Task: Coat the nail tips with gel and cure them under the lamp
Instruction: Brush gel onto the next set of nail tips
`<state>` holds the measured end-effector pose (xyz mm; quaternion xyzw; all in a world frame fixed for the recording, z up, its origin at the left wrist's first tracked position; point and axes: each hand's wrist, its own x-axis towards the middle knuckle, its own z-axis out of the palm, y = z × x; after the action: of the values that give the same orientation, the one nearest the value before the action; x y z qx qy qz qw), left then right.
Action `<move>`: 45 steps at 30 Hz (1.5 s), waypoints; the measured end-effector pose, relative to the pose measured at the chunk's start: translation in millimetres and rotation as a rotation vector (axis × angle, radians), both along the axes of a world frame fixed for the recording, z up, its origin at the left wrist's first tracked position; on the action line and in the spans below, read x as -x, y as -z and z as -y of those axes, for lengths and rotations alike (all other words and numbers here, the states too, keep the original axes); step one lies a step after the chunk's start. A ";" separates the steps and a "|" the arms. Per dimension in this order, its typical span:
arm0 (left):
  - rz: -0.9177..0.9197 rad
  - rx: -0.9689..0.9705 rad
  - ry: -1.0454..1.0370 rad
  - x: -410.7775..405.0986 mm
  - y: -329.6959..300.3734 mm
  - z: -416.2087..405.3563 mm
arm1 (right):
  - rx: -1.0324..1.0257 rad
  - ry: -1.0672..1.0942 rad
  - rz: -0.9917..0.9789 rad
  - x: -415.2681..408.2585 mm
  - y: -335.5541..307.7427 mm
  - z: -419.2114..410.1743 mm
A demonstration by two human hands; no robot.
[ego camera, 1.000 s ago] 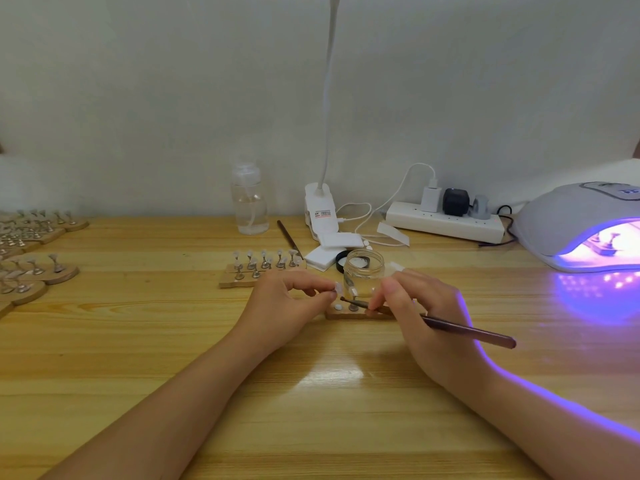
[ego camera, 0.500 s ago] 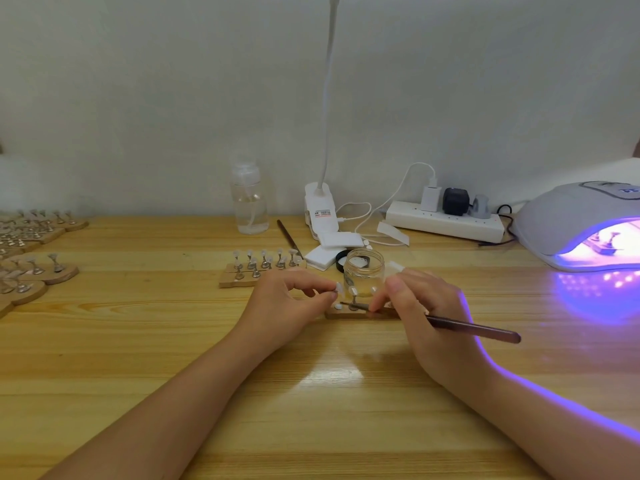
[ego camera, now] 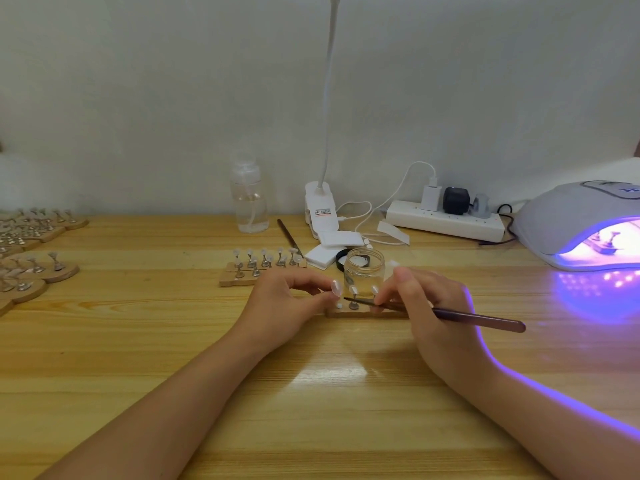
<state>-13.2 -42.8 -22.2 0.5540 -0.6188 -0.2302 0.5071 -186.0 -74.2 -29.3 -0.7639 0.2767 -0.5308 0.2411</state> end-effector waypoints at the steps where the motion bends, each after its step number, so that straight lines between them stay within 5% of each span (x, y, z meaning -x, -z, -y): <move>1: 0.003 -0.013 0.016 0.3 0.2 0.2 | -0.033 -0.007 0.034 0.1 -0.3 0.2; 20: 0.027 -0.212 0.069 1.3 1.3 11.1 | -0.123 0.067 0.104 2.2 -6.2 3.2; 29: 0.117 -0.135 0.027 12.4 3.5 16.7 | -0.276 0.105 0.268 5.9 -20.5 16.3; 45: 0.219 -0.015 0.029 18.5 4.6 11.2 | -0.128 0.211 -0.224 -8.5 -60.3 79.6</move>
<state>-31.7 -54.0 -26.8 0.5708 -0.6766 -0.1803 0.4289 -177.6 -153.8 31.0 -0.7681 0.4138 -0.4459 0.1999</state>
